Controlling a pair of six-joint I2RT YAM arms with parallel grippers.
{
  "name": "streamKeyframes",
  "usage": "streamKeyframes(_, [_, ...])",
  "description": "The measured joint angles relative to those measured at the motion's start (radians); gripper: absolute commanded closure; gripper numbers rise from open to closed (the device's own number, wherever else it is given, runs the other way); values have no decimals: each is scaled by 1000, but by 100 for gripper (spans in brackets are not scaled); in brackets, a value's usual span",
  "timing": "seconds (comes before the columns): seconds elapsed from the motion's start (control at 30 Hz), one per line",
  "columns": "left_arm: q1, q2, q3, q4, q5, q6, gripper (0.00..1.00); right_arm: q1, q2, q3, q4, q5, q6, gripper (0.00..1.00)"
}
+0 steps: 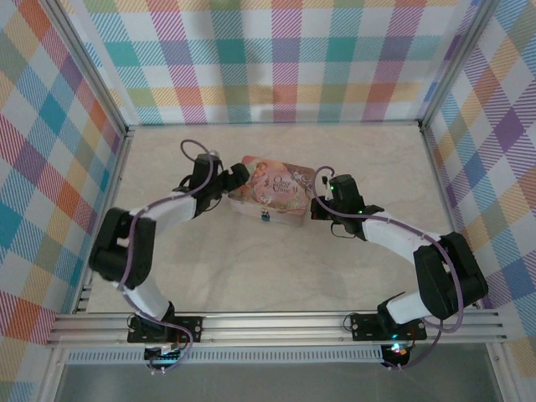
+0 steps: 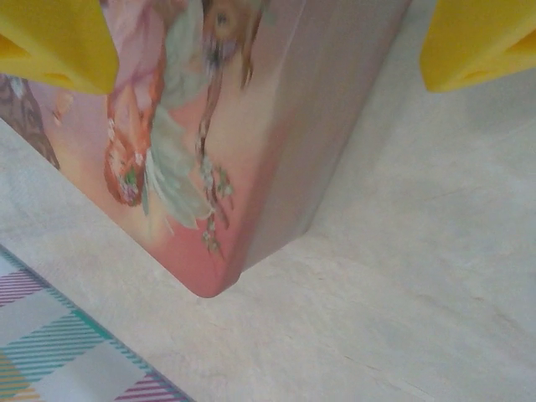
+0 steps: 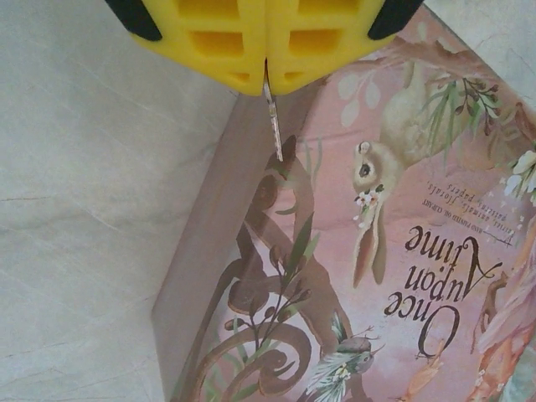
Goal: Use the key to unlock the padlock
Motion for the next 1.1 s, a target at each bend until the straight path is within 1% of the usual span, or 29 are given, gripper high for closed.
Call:
streamKeyframes(0.1, [-9, -140, -97, 8, -3, 0, 7, 0, 2, 0, 0, 6, 5, 100])
streamKeyframes(0.2, [-39, -235, -182, 16, -1, 3, 5, 0, 14, 0, 0, 9, 11, 100])
streamKeyframes(0.33, [-153, -272, -294, 68, 19, 7, 3, 0, 31, 6, 0, 10, 11, 100])
streamKeyframes(0.43, [-247, -270, -398, 170, 15, 25, 0, 0, 47, 27, 0, 11, 11, 100])
streamKeyframes(0.53, [-320, -232, -454, 265, -2, 61, 0, 0, 56, 41, 0, 18, 11, 100])
streamKeyframes(0.63, [-358, -153, -449, 364, -21, 105, 0, 0, 64, 49, 0, 21, 10, 100])
streamKeyframes(0.87, [-392, 34, -423, 570, -79, 166, 0, 0, 81, 65, 0, 21, 7, 100])
streamKeyframes(1.1, [-395, 154, -376, 702, -78, 220, 1, 0, 87, 82, 0, 21, -6, 100])
